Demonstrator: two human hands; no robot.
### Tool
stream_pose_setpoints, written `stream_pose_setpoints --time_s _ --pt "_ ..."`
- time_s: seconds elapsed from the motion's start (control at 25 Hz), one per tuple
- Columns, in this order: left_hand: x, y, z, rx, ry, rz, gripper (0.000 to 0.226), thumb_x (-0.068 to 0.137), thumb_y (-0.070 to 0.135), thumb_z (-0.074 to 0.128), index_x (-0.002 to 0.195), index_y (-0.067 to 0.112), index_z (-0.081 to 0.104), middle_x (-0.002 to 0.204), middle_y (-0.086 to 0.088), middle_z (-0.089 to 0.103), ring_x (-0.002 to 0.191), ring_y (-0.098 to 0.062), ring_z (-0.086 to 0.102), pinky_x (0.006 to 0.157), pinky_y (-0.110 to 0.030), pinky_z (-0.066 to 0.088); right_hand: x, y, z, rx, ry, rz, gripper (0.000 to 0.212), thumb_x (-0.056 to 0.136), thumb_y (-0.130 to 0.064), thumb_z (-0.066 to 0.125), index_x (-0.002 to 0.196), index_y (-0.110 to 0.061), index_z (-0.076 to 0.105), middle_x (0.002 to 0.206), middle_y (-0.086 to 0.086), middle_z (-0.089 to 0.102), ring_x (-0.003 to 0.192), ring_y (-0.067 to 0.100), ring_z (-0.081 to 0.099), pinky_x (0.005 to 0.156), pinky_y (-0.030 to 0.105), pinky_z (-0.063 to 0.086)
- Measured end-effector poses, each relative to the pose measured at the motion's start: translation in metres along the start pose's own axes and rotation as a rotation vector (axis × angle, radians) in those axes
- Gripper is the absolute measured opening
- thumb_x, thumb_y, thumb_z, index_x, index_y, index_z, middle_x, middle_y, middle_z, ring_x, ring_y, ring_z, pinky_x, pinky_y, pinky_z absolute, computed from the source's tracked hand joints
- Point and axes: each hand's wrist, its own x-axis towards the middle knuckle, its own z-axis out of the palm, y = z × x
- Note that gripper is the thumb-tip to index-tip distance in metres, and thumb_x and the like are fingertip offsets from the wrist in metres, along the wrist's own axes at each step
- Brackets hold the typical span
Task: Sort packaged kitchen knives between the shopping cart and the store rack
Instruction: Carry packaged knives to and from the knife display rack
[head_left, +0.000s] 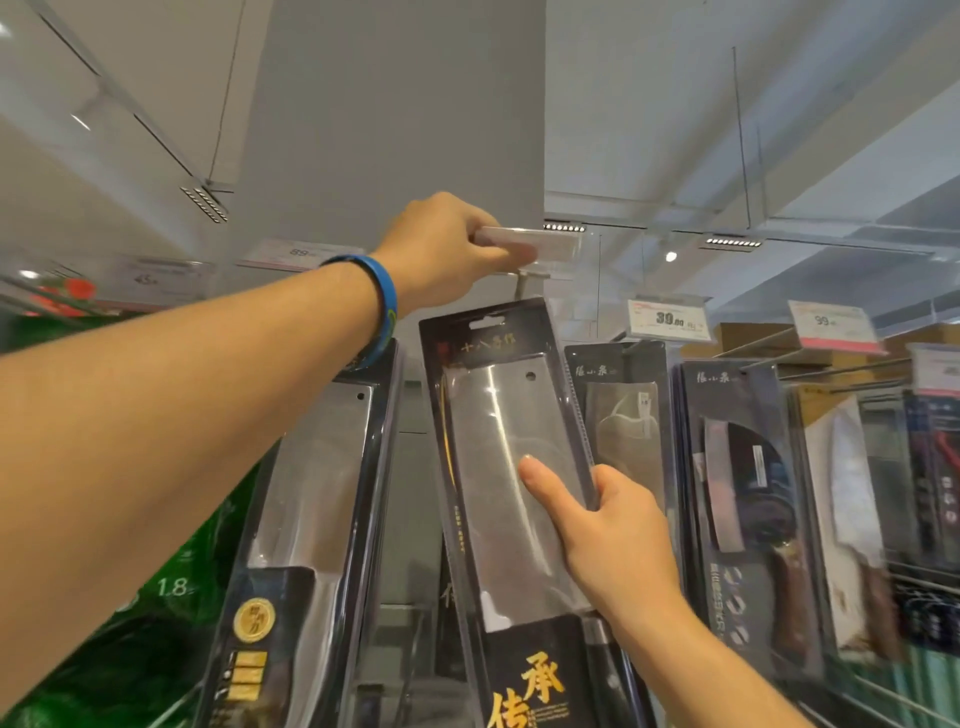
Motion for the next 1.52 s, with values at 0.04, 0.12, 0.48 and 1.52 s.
stream_pose_setpoints --time_s 0.04,0.12,0.48,1.52 --pt "-0.001 -0.001 0.001 -0.024 0.003 -0.001 0.041 0.081 0.065 0.064 0.083 0.026 0.075 0.065 0.006 0.060 0.063 -0.011 0.052 0.055 -0.025 0.041 0.000 -0.001 -0.002 0.009 0.019 0.005 0.084 0.070 -0.084 0.066 0.070 -0.002 0.046 0.061 0.012 0.043 0.053 0.013 0.038 0.054 0.038 0.037" --pt "-0.001 -0.002 0.001 -0.053 0.009 0.005 0.043 0.082 0.063 0.065 0.086 0.022 0.076 0.068 0.002 0.062 0.065 -0.013 0.053 0.057 -0.026 0.044 0.000 -0.002 -0.005 0.035 0.050 0.018 0.082 0.069 -0.084 0.063 0.069 -0.004 0.044 0.062 0.008 0.041 0.054 0.015 0.036 0.054 0.041 0.036" --pt "0.000 -0.001 0.001 -0.043 0.023 -0.002 0.040 0.082 0.064 0.066 0.082 0.025 0.075 0.071 0.003 0.064 0.066 -0.011 0.054 0.057 -0.023 0.043 0.002 -0.006 0.002 0.066 -0.070 0.061 0.089 0.069 -0.084 0.067 0.084 0.004 0.060 0.078 0.017 0.069 0.072 0.034 0.067 0.069 0.054 0.055" --pt "-0.011 0.004 0.006 0.032 0.089 0.037 0.044 0.079 0.065 0.068 0.075 0.022 0.075 0.067 -0.004 0.066 0.066 -0.019 0.057 0.055 -0.028 0.045 -0.005 -0.001 -0.011 0.282 -0.107 0.236 0.081 0.065 -0.082 0.073 0.092 -0.006 0.072 0.090 0.006 0.078 0.087 0.023 0.076 0.075 0.040 0.062"
